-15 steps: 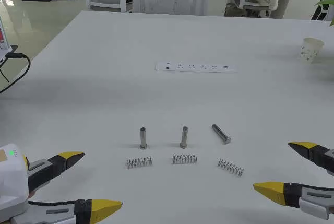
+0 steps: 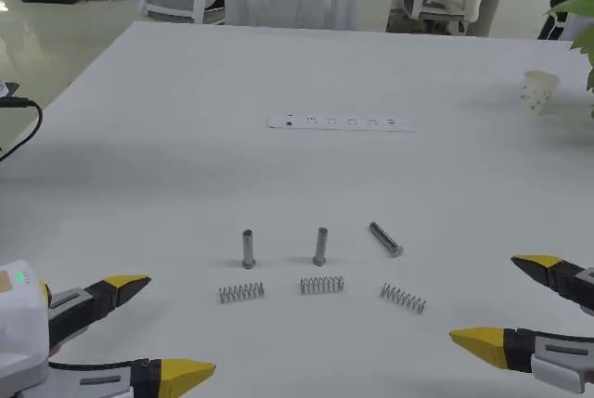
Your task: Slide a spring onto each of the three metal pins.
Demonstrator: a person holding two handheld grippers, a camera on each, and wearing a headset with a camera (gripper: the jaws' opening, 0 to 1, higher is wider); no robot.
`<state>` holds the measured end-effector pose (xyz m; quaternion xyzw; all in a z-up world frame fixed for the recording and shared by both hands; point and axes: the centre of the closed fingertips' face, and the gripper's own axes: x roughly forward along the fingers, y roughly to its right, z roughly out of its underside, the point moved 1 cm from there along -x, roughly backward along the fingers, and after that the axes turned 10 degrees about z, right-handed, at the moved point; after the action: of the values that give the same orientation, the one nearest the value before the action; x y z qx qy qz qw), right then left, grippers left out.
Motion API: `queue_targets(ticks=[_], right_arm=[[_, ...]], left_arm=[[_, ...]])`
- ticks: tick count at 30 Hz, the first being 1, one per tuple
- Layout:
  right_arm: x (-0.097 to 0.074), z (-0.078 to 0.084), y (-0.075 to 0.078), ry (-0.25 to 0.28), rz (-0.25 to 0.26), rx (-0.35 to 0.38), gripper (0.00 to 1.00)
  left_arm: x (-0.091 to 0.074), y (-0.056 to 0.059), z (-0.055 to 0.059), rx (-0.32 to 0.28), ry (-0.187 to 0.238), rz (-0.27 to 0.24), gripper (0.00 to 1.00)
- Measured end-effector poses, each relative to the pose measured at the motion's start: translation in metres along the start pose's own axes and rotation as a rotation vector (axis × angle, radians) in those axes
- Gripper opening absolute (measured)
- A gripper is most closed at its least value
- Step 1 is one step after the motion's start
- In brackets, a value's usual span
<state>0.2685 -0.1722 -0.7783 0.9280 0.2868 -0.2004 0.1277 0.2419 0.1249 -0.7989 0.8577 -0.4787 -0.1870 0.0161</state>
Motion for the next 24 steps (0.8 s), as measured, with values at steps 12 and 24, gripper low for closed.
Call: queue_targets(ticks=[12, 24], right_arm=[[0.0009, 0.0015, 0.0000, 0.000, 0.002, 0.007, 0.79], [0.0029, 0.0009, 0.0008, 0.000, -0.003, 0.006, 0.79]], left_arm=[[0.0007, -0.0005, -0.0005, -0.001, -0.001, 0.001, 0.82], [0.0011, -0.0001, 0.0001, -0.003, 0.002, -0.003, 0.82]])
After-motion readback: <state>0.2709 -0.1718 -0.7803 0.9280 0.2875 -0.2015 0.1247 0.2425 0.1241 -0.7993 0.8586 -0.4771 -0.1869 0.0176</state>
